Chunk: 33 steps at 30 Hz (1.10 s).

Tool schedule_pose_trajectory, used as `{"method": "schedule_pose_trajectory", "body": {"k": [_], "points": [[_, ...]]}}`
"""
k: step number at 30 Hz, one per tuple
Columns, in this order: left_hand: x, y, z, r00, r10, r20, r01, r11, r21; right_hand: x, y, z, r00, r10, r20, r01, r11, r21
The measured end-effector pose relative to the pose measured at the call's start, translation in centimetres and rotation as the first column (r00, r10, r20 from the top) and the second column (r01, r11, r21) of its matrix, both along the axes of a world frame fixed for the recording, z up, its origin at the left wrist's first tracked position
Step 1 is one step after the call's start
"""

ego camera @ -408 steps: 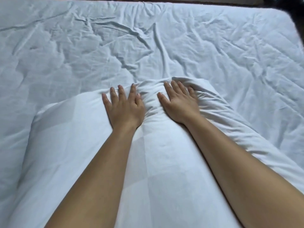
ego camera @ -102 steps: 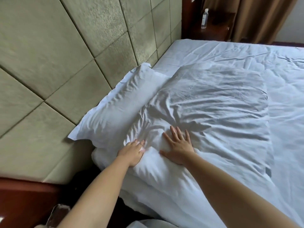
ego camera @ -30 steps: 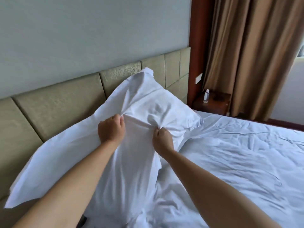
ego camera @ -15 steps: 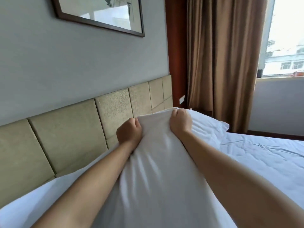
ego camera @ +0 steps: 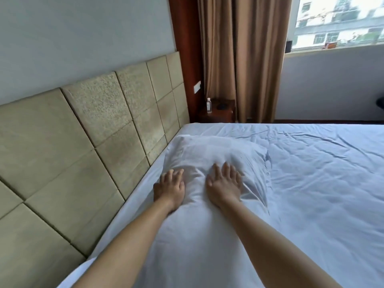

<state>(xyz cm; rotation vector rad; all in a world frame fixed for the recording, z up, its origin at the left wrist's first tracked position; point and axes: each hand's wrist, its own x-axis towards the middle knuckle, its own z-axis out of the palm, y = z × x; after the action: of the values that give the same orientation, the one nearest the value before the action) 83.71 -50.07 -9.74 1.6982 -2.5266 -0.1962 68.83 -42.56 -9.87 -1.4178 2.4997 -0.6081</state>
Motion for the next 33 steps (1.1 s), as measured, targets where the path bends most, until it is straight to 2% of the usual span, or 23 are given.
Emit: {"method": "schedule_pose_trajectory", "body": {"k": [4, 9, 15, 17, 19, 21, 22, 25, 29, 33], "points": [[0.7, 0.2, -2.1, 0.999, 0.027, 0.037, -0.034, 0.98, 0.195, 0.2, 0.1, -2.1, 0.998, 0.049, -0.043, -0.047, 0.998, 0.048], [1.0, 1.1, -4.3, 0.998, 0.027, 0.052, -0.037, 0.977, 0.212, 0.4, 0.6, -4.8, 0.997, 0.074, -0.031, -0.07, 0.992, 0.1], [0.9, -0.1, -5.1, 0.998, -0.003, 0.068, -0.014, 0.969, 0.246, 0.1, -0.3, -5.0, 0.995, 0.095, -0.037, -0.087, 0.983, 0.161], [1.0, -0.3, -5.4, 0.998, 0.052, 0.046, -0.06, 0.976, 0.209, 0.5, -0.2, -5.3, 0.995, 0.01, -0.102, 0.002, 0.994, 0.113], [1.2, -0.4, -5.6, 0.978, 0.207, 0.01, -0.205, 0.963, 0.172, 1.0, 0.1, -5.6, 0.963, -0.243, -0.118, 0.248, 0.968, 0.037], [1.2, -0.4, -5.8, 0.937, 0.349, 0.004, -0.343, 0.919, 0.194, 0.9, 0.2, -5.2, 0.881, -0.474, 0.005, 0.473, 0.879, 0.063], [1.2, -0.5, -5.9, 0.924, 0.382, 0.016, -0.378, 0.904, 0.201, 0.6, 0.2, -5.0, 0.855, -0.517, 0.039, 0.512, 0.853, 0.1], [1.3, -1.4, -5.5, 0.91, 0.414, 0.014, -0.41, 0.894, 0.181, -0.6, 0.2, -4.7, 0.829, -0.553, 0.077, 0.541, 0.83, 0.137], [1.6, -2.4, -5.2, 0.926, 0.359, -0.118, -0.337, 0.925, 0.172, -2.2, 0.4, -2.8, 0.764, -0.578, 0.286, 0.585, 0.808, 0.069], [1.5, -3.5, -1.6, 0.906, 0.285, -0.314, -0.311, 0.95, -0.034, -2.9, -1.3, 2.6, 0.767, -0.556, 0.319, 0.611, 0.786, -0.098]]}}
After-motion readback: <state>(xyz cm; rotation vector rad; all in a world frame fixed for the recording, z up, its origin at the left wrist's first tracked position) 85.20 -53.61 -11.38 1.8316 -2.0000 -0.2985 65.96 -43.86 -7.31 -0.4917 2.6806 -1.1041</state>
